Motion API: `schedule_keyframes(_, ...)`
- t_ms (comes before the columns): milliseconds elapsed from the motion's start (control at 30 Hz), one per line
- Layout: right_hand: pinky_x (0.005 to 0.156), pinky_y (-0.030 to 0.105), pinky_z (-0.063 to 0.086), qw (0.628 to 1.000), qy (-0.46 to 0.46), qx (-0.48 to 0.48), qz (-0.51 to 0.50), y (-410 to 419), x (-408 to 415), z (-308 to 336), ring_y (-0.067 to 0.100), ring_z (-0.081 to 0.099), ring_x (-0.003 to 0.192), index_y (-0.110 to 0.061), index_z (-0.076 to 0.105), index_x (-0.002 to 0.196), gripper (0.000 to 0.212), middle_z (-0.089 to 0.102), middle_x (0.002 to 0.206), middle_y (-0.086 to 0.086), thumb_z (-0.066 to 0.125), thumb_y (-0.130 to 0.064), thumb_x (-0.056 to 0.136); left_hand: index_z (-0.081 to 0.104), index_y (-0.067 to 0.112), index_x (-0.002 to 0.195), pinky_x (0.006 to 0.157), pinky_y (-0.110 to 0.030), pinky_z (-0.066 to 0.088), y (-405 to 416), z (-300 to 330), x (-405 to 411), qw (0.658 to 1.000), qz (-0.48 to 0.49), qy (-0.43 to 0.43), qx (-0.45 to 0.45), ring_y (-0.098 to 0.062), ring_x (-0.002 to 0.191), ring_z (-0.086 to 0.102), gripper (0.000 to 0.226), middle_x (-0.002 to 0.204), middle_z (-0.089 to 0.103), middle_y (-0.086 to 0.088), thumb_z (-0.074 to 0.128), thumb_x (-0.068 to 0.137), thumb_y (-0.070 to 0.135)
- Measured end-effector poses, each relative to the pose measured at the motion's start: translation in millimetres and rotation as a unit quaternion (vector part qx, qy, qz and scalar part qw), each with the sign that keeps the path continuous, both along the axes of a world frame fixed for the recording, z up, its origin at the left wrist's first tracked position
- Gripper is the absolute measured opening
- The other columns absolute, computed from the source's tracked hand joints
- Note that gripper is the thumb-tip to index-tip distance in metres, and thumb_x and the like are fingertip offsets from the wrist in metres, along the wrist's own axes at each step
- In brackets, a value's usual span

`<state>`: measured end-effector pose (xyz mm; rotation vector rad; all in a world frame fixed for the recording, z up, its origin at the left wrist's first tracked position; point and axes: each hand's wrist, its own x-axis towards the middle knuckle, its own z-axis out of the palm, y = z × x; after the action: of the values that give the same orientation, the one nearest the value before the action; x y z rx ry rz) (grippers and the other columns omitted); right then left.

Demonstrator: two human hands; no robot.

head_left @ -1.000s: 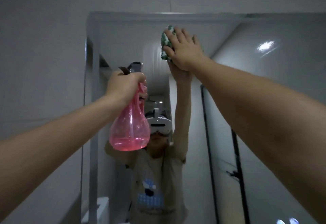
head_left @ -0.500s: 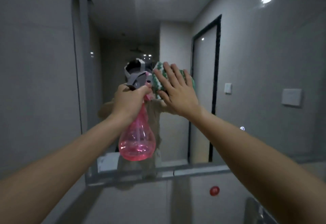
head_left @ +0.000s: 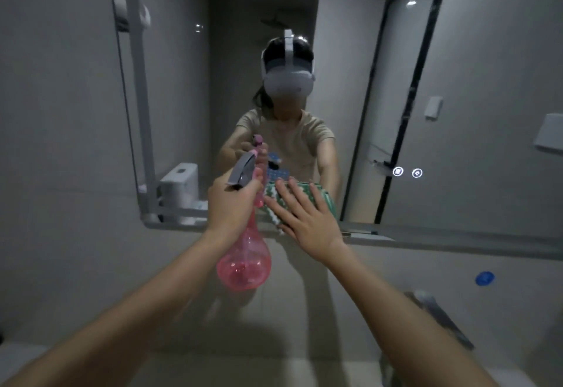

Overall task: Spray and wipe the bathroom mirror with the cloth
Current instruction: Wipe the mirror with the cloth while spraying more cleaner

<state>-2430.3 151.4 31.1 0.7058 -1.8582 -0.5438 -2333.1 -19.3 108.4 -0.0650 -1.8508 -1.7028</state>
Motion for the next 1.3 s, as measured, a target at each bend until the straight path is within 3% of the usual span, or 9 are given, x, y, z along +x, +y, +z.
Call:
schedule_keyframes(133,0.115,0.048,0.006,0.994,-0.007,0.098,0.038,30,-7,-1,0.026,0.021,0.142,-0.024,0.025,0.149,0.058,0.028,0.154,0.006,0.037,-0.039,0.094,0.071,0.012,0.093,0.070,-0.034,0.044,32,-31,8,0.999,0.011,-0.019,0.033,-0.019,0.075,0.056,0.017,0.078,0.066,-0.003,0.065,0.080,0.004)
schedule_keyframes(267,0.115,0.048,0.005,0.984,-0.003,0.162,0.073,57,-16,32,0.026,0.025,0.141,-0.024,0.027,0.149,0.057,0.028,0.154,0.006,0.033,-0.038,0.093,0.069,0.013,0.088,0.069,-0.035,0.044,55,-33,13,0.998,0.038,-0.016,0.043,-0.016,0.074,0.055,0.012,0.076,0.064,-0.005,0.068,0.076,0.007)
schedule_keyframes(367,0.115,0.047,0.007,0.986,0.015,0.135,0.093,65,-19,77,0.027,0.028,0.140,-0.024,0.031,0.147,0.056,0.031,0.153,0.007,0.034,-0.040,0.093,0.067,0.015,0.080,0.063,-0.031,0.039,68,-10,14,0.998,0.046,-0.006,0.049,-0.008,0.061,0.048,0.010,0.061,0.056,0.006,0.068,0.075,0.006)
schedule_keyframes(567,0.114,0.049,0.012,0.996,0.033,0.047,0.074,67,-18,189,0.029,0.029,0.140,-0.023,0.030,0.147,0.057,0.032,0.152,0.009,0.027,-0.043,0.093,0.066,0.004,0.082,0.068,-0.040,0.044,70,79,7,0.997,0.044,0.058,-0.009,-0.019,0.075,0.052,0.006,0.079,0.063,-0.019,0.063,0.080,0.009)
schedule_keyframes(733,0.112,0.048,0.013,0.997,0.066,-0.002,0.047,58,-14,284,0.029,0.033,0.138,-0.025,0.033,0.146,0.057,0.035,0.150,0.009,0.026,-0.045,0.093,0.064,0.034,0.074,0.070,-0.033,0.049,65,164,6,0.992,0.053,0.108,-0.026,-0.008,0.068,0.058,0.033,0.066,0.066,0.010,0.061,0.082,0.002)
schedule_keyframes(900,0.109,0.049,0.028,0.995,0.077,-0.057,0.017,56,-13,369,0.029,0.040,0.134,-0.025,0.039,0.143,0.055,0.041,0.147,0.008,0.028,-0.045,0.093,0.060,0.025,0.066,0.049,-0.018,0.040,63,234,1,0.989,0.045,0.136,-0.033,0.003,0.042,0.048,0.029,0.042,0.054,0.014,0.058,0.083,0.001)
schedule_keyframes(1067,0.115,0.045,0.007,0.992,0.059,-0.110,-0.002,53,-9,441,0.024,0.015,0.145,-0.033,0.016,0.150,0.060,0.018,0.157,0.002,0.008,-0.052,0.093,0.061,0.012,0.070,0.038,-0.006,0.034,66,297,1,0.984,0.008,0.177,-0.002,0.006,0.036,0.050,0.026,0.042,0.053,0.012,0.052,0.088,-0.005)
schedule_keyframes(1200,0.116,0.043,0.001,0.988,0.069,-0.141,-0.013,56,-8,486,0.018,-0.002,0.146,-0.035,0.001,0.150,0.055,0.001,0.160,-0.003,0.019,-0.048,0.100,0.056,0.009,0.066,0.033,-0.008,0.034,65,345,-4,0.977,-0.030,0.207,0.038,0.003,0.030,0.047,0.028,0.031,0.049,0.010,0.048,0.088,-0.007)
schedule_keyframes(1300,0.116,0.041,-0.001,0.987,0.070,-0.146,-0.006,60,-7,514,0.017,-0.005,0.146,-0.035,0.000,0.150,0.055,-0.001,0.159,-0.004,0.019,-0.047,0.100,0.058,0.001,0.071,0.031,-0.010,0.035,63,376,-11,0.974,-0.058,0.216,0.043,0.000,0.027,0.045,0.021,0.049,0.054,-0.005,0.049,0.087,-0.007)
